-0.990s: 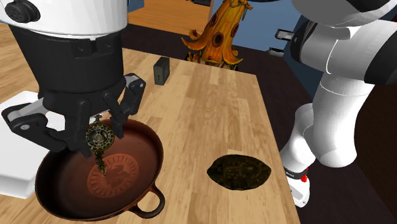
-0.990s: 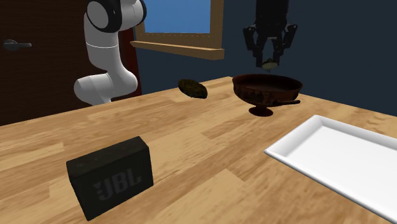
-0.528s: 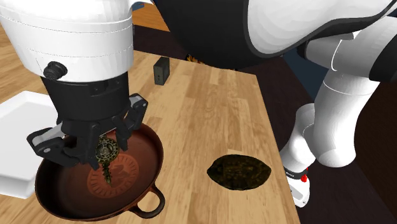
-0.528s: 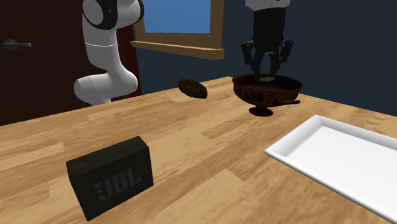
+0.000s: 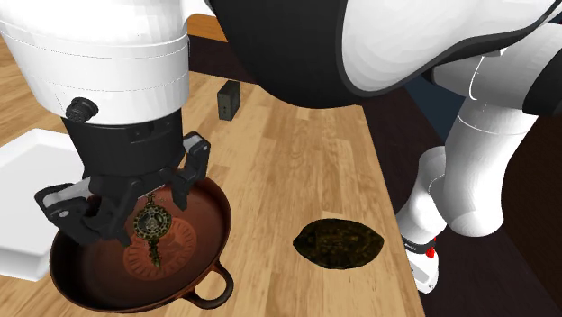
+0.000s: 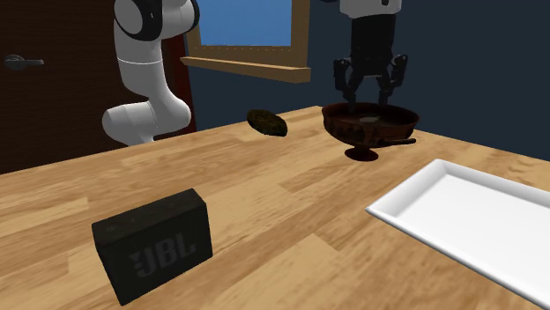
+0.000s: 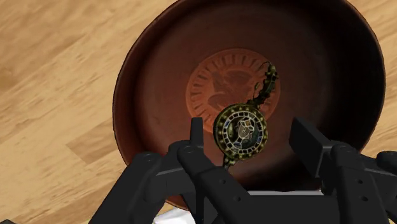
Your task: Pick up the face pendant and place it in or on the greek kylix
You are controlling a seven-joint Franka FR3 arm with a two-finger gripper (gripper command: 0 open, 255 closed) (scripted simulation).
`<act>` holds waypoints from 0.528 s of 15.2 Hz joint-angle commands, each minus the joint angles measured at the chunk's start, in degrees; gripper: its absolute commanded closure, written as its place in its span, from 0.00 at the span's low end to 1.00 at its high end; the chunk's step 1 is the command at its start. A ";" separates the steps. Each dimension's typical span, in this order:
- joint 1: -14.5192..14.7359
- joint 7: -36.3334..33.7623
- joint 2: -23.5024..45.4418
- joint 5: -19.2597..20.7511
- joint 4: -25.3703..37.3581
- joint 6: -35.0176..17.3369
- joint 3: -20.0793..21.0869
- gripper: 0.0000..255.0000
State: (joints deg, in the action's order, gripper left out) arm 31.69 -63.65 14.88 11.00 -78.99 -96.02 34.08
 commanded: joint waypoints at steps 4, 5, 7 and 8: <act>0.00 0.00 0.00 0.00 -0.01 -0.01 0.00 0.00; 0.00 0.00 0.00 0.00 -0.01 -0.01 0.00 0.00; 0.87 -0.06 0.87 0.52 5.04 4.29 0.15 0.00; 1.46 -0.13 1.52 0.94 7.89 6.57 0.22 0.00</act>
State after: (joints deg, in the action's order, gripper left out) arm 32.78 -63.78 16.00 11.69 -73.18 -91.27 34.26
